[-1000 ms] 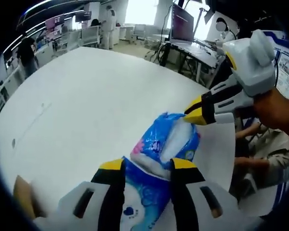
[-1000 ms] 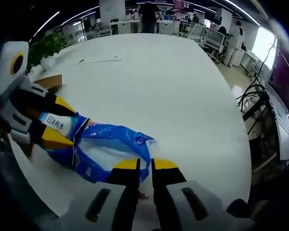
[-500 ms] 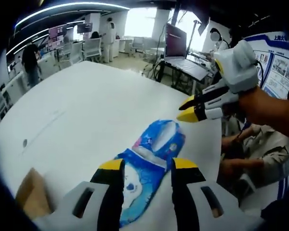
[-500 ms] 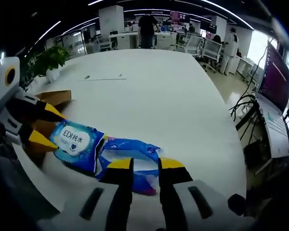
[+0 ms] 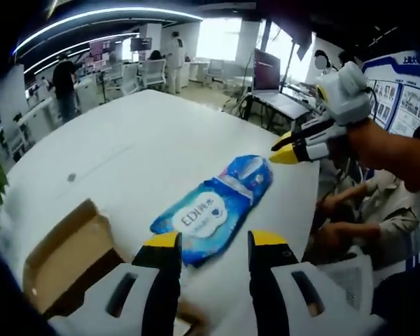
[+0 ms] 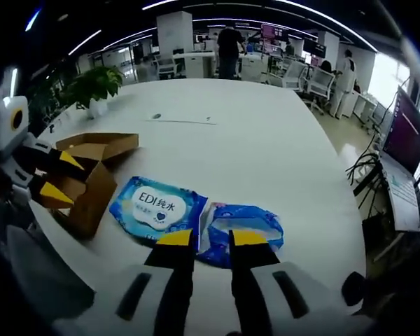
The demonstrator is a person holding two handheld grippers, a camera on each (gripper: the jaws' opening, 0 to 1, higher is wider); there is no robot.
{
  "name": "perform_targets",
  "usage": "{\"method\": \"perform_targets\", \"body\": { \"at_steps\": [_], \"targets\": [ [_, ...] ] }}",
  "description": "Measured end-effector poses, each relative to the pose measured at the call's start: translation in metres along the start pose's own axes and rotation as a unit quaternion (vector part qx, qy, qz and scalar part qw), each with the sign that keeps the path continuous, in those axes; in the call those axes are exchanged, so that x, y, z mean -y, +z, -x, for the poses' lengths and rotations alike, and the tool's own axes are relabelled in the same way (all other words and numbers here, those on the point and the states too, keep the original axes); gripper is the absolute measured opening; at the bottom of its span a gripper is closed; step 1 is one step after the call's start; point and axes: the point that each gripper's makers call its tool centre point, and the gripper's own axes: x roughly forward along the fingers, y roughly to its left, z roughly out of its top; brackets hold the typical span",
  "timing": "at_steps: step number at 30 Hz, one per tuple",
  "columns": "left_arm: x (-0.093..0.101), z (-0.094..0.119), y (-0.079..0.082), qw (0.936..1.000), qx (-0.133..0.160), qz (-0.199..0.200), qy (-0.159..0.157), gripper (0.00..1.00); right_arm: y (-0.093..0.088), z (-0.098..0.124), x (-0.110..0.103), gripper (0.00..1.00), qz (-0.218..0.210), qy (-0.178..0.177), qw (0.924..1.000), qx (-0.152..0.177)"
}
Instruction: Operate the shoe box by opening the lid, removing the specified soft item, and placing it in the target area until the item is outside and the box remains undamaged.
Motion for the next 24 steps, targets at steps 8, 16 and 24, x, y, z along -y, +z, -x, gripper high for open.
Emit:
{"method": "perform_targets", "body": {
  "at_steps": [8,16,24],
  "targets": [
    [-0.029,0.038,-0.035,0.9991,-0.004,0.033,0.026,0.36,-0.006,0.000,-0.047,0.18,0.002,0.019,0.9998,-0.008],
    [-0.054,0.067,-0.065,0.9976,-0.009,0.049,0.048,0.36,0.001,-0.005,-0.101,0.18,0.022,0.044,0.9987,-0.012],
    [-0.071,0.092,-0.094,0.9956,-0.018,0.066,0.064,0.36,0.014,-0.009,-0.140,0.18,0.041,0.065,0.9970,-0.011]
  ]
}}
